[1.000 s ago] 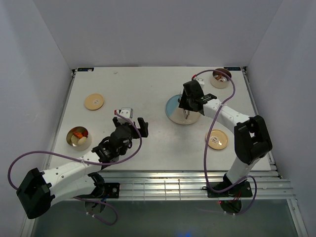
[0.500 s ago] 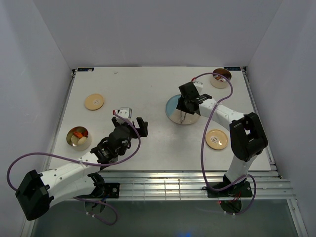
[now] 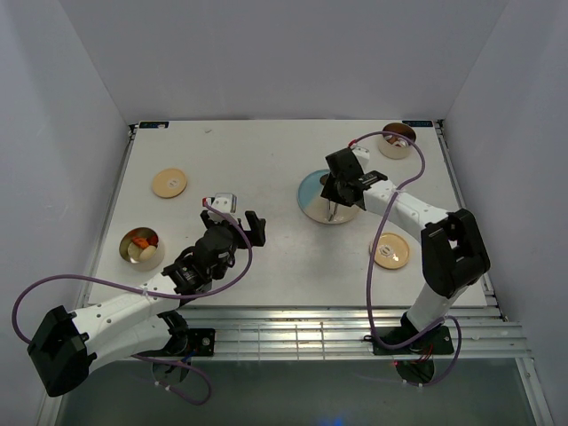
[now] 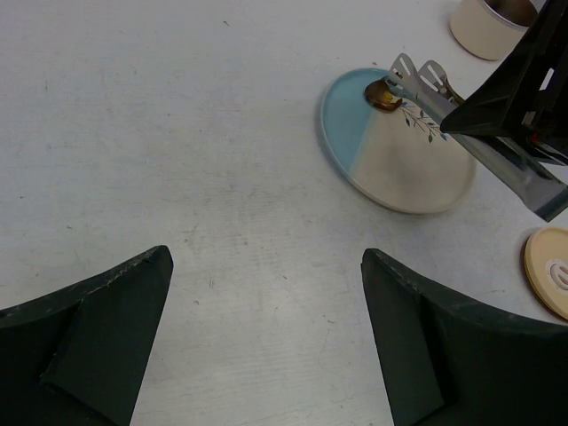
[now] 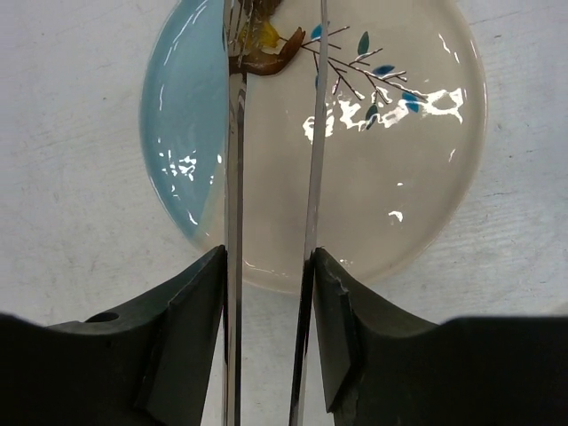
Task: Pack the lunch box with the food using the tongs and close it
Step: Pick up the fake food from the plate.
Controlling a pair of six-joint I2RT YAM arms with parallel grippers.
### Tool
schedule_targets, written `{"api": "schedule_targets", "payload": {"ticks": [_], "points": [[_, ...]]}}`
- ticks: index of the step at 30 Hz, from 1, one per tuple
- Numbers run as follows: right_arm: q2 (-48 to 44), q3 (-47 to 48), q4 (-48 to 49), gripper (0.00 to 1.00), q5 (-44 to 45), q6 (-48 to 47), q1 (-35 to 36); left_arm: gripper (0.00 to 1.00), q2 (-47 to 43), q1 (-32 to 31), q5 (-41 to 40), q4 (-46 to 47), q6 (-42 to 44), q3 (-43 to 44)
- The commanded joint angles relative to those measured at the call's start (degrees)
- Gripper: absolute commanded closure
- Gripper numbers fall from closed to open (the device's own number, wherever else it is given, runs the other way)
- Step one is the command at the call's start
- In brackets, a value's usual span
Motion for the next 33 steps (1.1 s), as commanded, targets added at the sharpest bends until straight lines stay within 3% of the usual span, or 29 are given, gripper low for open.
{"api": "schedule_targets", "payload": {"ticks": [1,21,33], "points": [[-3.0,-0.4,0.4,0.52,0.4,0.0,0.1,0.02,-1.5,-0.3,-0.5,0.6,-0.1,-0.3],[2.4,3.0,1.7,0.47,-3.4,0.7,-0.5,0.02,-1.4,-0.3,-0.4,0.5,0.0,-0.2],[-2.3,-3.4,1.6,0.5,-8.4,-4.7,-4.9,0.02,-1.3,-0.3,-0.6,0.5,0.0,-0.2]]}}
